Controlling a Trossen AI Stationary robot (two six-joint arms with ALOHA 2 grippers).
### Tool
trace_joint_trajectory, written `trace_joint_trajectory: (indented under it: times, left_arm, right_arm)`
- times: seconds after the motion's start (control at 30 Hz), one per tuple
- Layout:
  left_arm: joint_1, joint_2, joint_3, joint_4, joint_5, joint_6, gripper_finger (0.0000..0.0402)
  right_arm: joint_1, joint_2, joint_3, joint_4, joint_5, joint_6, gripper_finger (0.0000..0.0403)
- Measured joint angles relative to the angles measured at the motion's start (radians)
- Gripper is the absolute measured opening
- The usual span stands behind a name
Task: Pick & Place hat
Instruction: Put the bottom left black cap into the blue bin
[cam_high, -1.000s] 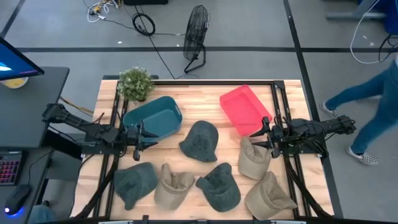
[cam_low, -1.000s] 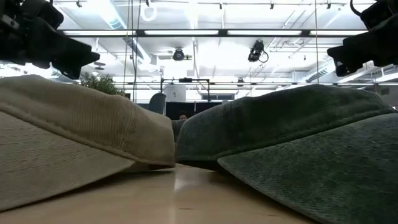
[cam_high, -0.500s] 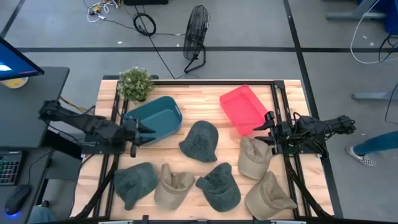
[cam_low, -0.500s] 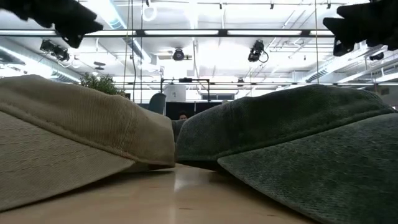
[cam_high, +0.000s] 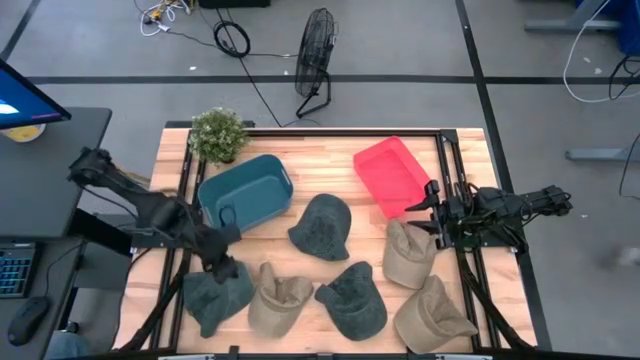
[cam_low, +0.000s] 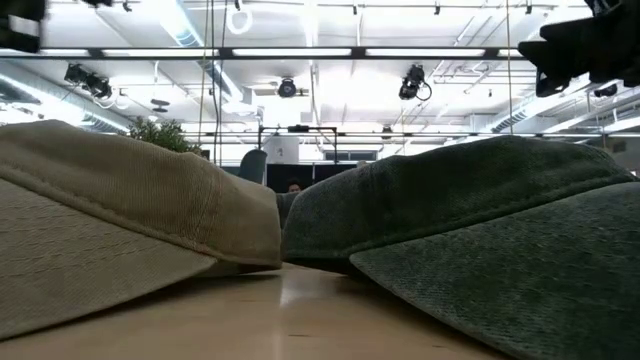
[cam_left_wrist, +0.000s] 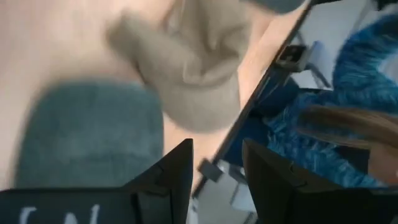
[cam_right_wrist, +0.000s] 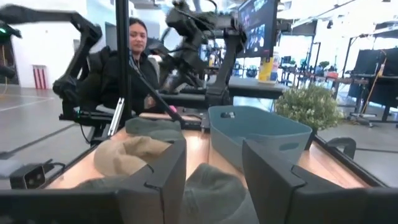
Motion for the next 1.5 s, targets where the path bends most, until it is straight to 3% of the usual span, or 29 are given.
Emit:
trace_joint_trajectory:
  times: [0.13,0.4,0.57,0.73,0.93,1.17,1.33,1.5]
  left_arm:
    - [-0.098,0.119,0.002,-0.021,-0.057,-0.22,0.0142]
    - [-0.262,0.348,0.002,-0.065,-0.063,-0.562,0.0142]
    - [-0.332,0.42,0.001,-0.032,-0.049,-0.81,0.0142]
    - [-0.376,0.463,0.001,-0.019,-0.049,-0.911,0.0142]
    - [-0.382,0.526,0.002,-0.013,-0.09,-0.895,0.0129]
    - [-0.358,0.538,0.002,0.084,-0.168,-0.775,0.0015]
    - [-0.337,0.527,0.02,0.063,-0.184,-0.725,0.0007]
    - [-0.312,0.527,0.178,-0.15,-0.242,-0.635,0.0006]
  right_arm:
    - [0.0,0.0,0.0,-0.015,0.0,0.0,0.0159]
    - [0.0,0.0,0.0,-0.015,0.0,-0.001,0.0159]
    - [0.0,0.0,0.0,-0.015,0.0,-0.004,0.0159]
    - [0.0,0.0,0.0,-0.015,0.0,-0.003,0.0159]
    - [0.0,0.0,0.0,-0.015,0.0,-0.062,0.0159]
    - [0.0,0.0,0.0,-0.023,0.0,-0.068,0.0159]
    - [0.0,0.0,0.0,-0.023,0.0,-0.068,0.0159]
    - [0.0,0.0,0.0,-0.022,0.0,-0.068,0.0159]
